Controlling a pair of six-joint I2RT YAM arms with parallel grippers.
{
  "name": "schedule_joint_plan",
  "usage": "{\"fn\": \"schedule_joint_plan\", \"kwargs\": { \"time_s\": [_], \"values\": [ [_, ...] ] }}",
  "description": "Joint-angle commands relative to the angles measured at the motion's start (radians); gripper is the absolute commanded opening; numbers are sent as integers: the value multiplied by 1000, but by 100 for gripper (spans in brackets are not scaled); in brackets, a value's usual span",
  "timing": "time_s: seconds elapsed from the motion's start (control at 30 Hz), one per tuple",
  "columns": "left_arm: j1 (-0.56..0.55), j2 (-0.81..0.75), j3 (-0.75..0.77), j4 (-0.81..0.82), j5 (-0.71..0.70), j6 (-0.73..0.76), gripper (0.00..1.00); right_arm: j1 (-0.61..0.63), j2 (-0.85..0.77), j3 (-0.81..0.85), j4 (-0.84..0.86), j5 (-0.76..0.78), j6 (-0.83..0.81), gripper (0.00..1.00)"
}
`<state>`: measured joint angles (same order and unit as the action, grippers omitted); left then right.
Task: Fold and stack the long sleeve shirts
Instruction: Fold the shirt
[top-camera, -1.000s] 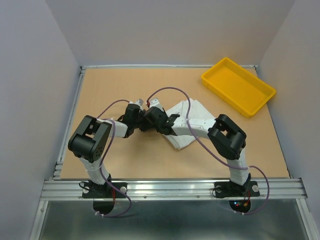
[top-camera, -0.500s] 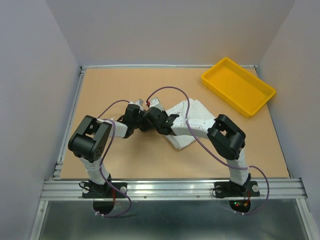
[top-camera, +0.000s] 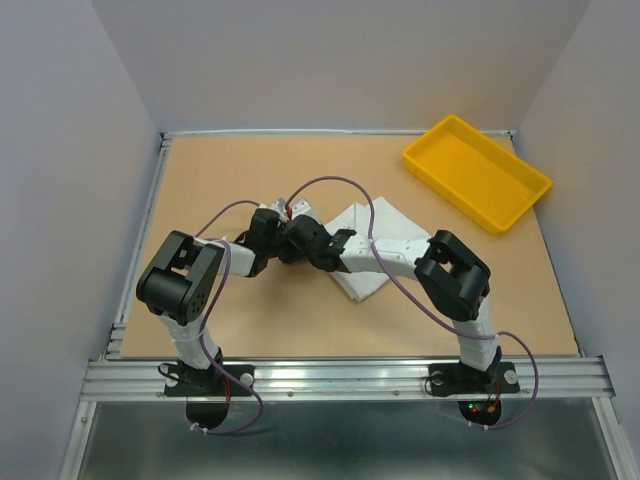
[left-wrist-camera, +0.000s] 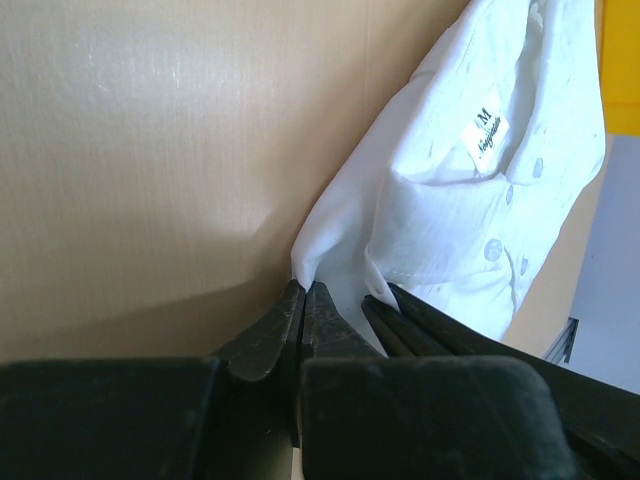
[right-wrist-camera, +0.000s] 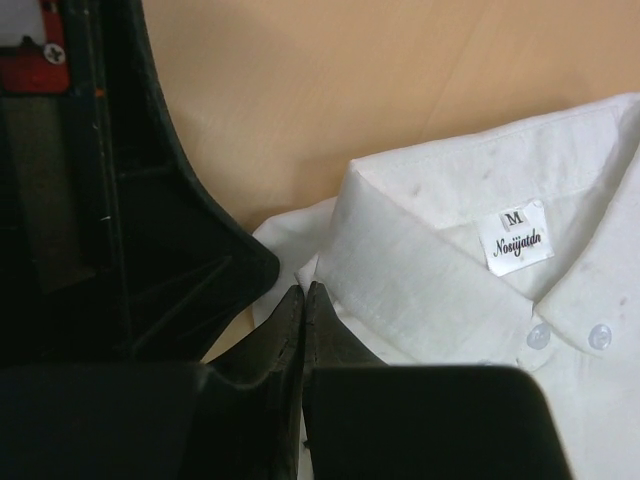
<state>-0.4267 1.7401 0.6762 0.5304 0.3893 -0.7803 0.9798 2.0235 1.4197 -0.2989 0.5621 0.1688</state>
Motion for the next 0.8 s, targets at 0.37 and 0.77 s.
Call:
{"fn": "schedule_joint_plan", "kwargs": {
  "time_s": [0.37,0.77],
  "values": [
    [-9,-20,-32,45,16,-14,8,22,-43,12,69,-73,51,19],
    [20,-253,-38,-145,-159,-16,62,-24,-326,-36,69,15,11,74]
  ]
}}
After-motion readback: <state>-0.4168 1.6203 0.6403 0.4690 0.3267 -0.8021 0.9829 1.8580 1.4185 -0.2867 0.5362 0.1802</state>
